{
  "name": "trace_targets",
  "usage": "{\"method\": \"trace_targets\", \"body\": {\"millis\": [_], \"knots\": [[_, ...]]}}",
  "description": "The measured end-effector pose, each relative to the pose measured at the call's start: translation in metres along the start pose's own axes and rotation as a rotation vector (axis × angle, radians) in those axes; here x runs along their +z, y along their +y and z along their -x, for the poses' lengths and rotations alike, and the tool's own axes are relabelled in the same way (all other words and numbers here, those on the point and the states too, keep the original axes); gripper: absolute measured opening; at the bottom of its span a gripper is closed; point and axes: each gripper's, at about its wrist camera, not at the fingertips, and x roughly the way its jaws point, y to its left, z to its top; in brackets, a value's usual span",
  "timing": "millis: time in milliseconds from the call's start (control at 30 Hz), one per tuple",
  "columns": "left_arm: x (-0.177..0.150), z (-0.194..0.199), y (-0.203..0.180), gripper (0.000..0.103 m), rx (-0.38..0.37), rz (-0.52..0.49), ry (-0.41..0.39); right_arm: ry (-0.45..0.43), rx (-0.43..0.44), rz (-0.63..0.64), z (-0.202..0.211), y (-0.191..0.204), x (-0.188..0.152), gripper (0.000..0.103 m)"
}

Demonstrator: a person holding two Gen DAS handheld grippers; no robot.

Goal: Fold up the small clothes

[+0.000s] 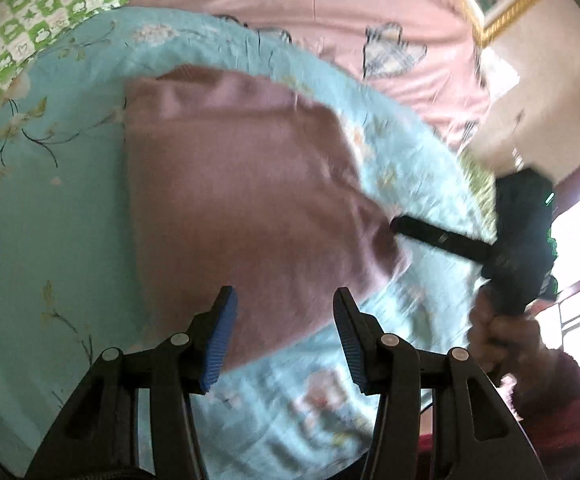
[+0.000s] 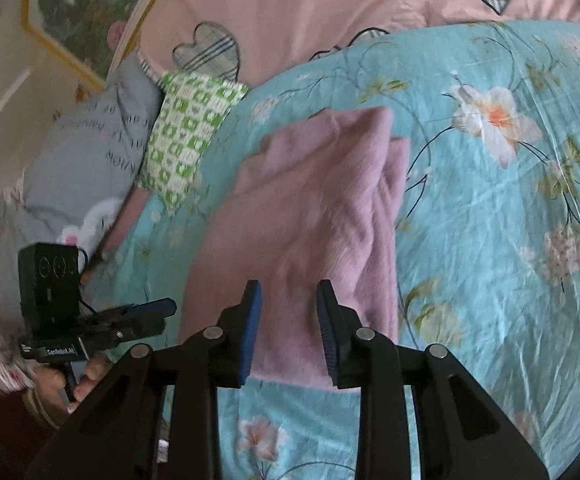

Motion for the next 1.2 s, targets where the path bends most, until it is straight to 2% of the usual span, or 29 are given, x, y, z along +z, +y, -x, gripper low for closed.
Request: {"method": "trace_targets", "body": {"millis": [67,167,333,433,500,567,667,767,833,967,1067,1133,1167,1200], "knots": [[-0.008,-0.006,0.004,0.05,0.036,-0.011,0.019,0.015,-0.018,0.013,-0.005,0.002,-0.005,0.03],[-0.019,-0.018,0.019,0.05,0.059,0.005,0.048,0.065,-0.114,0.04,-0.017,-0.006,-0.016,0.03],[-0.032,-0.036,0.041,0.049,0.033,0.054,0.076,0.116,-0.155,0.03,-0.036,-0.026,-0.037,0.027],[-0.034,-0.041,0.048,0.049,0.019,0.067,0.073,0.093,-0.133,-0.017,-0.041,-0.042,-0.042,0.021],[-0.035,-0.043,0.046,0.049,0.033,0.043,0.076,0.081,-0.125,-0.038,-0.04,-0.051,-0.042,0.006],[-0.036,-0.045,0.041,0.049,0.055,0.013,0.078,0.074,-0.114,-0.055,-0.038,-0.06,-0.043,0.0],[-0.035,-0.043,0.034,0.052,0.073,-0.008,0.08,0.068,-0.088,-0.096,-0.034,-0.067,-0.044,0.0],[-0.037,-0.04,0.03,0.052,0.086,-0.005,0.075,0.077,-0.124,-0.055,-0.032,-0.057,-0.043,0.0],[-0.037,-0.035,0.029,0.054,0.085,0.0,0.065,0.083,-0.143,-0.035,-0.028,-0.047,-0.041,0.004],[-0.04,-0.023,0.027,0.057,0.094,0.014,0.047,0.081,-0.173,0.016,-0.016,-0.026,-0.041,0.005],[-0.043,-0.012,0.024,0.065,0.126,0.01,0.028,0.07,-0.173,0.016,-0.006,-0.017,-0.043,0.007],[-0.045,-0.005,0.022,0.069,0.153,0.011,0.009,0.064,-0.169,0.014,-0.001,-0.013,-0.045,0.014],[-0.047,-0.001,0.021,0.07,0.164,0.013,-0.002,0.055,-0.171,0.014,0.003,-0.01,-0.047,0.023],[-0.047,0.002,0.02,0.072,0.173,0.017,-0.006,0.045,-0.171,0.014,0.005,-0.006,-0.048,0.036]]}}
